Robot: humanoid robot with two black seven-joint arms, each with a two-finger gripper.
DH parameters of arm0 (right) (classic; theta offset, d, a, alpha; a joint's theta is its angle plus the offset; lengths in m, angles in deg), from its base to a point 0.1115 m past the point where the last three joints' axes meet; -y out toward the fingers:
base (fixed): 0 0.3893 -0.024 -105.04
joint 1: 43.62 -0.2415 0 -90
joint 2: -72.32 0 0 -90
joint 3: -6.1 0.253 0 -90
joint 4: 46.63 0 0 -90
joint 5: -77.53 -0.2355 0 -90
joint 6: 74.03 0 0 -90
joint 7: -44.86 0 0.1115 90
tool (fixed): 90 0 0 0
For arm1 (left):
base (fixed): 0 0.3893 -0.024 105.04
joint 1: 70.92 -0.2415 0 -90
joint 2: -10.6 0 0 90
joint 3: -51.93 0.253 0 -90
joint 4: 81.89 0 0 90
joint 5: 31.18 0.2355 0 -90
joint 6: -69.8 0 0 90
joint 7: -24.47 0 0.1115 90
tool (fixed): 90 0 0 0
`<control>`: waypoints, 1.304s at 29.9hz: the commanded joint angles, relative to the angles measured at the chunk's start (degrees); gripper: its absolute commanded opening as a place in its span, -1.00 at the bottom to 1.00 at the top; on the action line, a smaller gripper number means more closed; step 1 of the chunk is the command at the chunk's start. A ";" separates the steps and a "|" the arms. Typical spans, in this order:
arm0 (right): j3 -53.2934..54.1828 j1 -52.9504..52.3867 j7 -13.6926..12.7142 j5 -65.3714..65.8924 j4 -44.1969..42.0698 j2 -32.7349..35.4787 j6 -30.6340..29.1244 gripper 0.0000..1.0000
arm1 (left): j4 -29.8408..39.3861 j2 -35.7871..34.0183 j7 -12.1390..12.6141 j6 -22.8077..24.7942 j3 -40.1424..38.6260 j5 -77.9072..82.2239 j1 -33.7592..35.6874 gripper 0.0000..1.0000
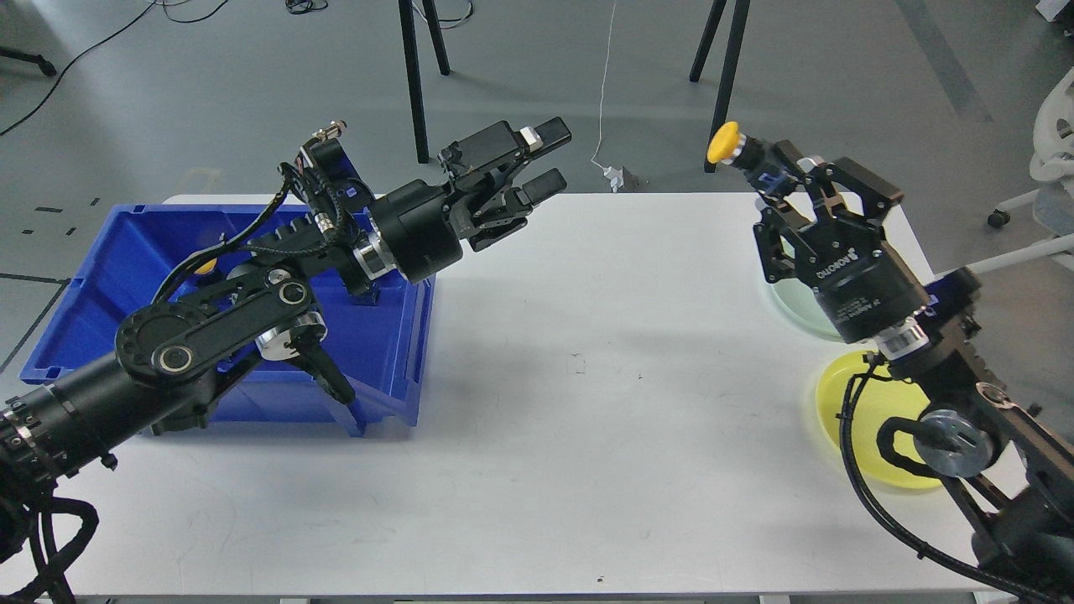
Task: Pass button and place on color plate
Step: 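Open the left gripper and pull the yellow button away with the right, then lower the yellow button onto the yellow plate and open the right gripper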
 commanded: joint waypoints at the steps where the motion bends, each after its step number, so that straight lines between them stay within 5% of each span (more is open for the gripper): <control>1: 7.71 11.44 -0.01 -1.13 1.59 1.01 0.16 -0.98 | -0.01 0.22 0.01 -0.06 -0.32 0.10 -0.54 0.72; 8: 7.91 20.26 -0.01 -20.72 -2.08 1.27 1.55 -0.98 | -0.01 0.48 0.01 -0.06 -0.32 0.01 -0.63 0.72; 21: -2.28 17.46 -0.01 -20.73 -9.92 3.99 22.38 -0.98 | -0.01 0.48 0.01 -0.06 -0.32 0.10 -0.72 0.72; 26: -8.26 15.34 -0.01 -20.65 -9.83 5.40 25.64 -0.95 | -0.01 0.48 0.01 -0.06 -0.32 0.10 -0.72 0.72; 39: -10.38 14.46 -0.01 -20.91 -9.30 5.31 26.52 -0.37 | -0.01 0.57 0.01 -0.14 -0.32 0.10 -0.72 0.73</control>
